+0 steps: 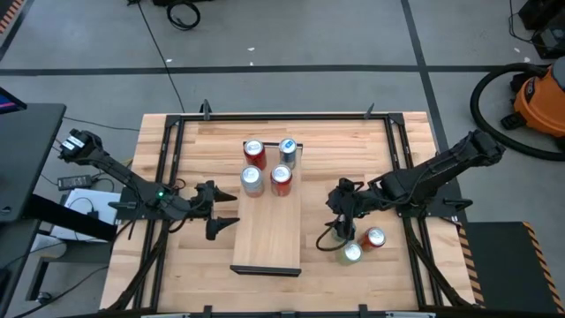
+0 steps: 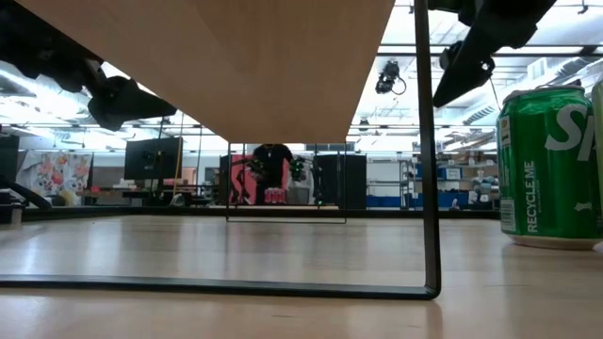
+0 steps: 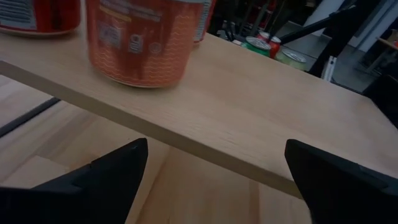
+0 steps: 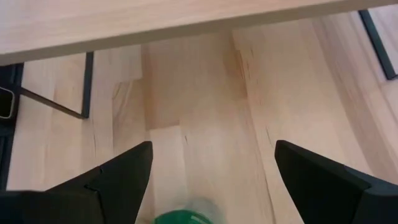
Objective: Place canned beverage on shelf
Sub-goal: Put the green soda can on the shelf
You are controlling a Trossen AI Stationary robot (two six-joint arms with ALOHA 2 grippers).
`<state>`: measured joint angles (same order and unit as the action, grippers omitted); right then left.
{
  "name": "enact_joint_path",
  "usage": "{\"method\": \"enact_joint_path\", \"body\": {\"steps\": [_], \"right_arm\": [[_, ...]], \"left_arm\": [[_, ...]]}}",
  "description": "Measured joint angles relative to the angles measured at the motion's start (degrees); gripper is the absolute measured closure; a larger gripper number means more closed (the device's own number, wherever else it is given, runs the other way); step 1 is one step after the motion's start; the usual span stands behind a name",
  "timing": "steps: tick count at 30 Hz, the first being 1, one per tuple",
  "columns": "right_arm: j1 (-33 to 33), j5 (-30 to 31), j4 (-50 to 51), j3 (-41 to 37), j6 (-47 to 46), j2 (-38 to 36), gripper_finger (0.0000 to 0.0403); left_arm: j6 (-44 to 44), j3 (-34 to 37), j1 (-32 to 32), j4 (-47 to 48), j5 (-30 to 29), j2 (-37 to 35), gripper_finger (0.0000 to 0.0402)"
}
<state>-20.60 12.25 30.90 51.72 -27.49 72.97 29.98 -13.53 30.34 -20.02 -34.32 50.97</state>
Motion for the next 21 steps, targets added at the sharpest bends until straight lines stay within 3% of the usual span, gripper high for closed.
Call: {"method": "enact_joint_path", "body": {"steps": [10, 21], "right_arm": [[-0.47, -1.82, 4.94, -0.02, -4.20, 0.00, 0.0055], [-6.07, -1.61, 8.64, -0.02, -10.50, 0.00, 0.0055]], "left_arm": [[2.62, 0.01, 1.81, 1.24, 0.10, 0.01, 0.0010], [3.89, 0.01, 1.78, 1.57, 0.03, 0.01, 0.0010]]}}
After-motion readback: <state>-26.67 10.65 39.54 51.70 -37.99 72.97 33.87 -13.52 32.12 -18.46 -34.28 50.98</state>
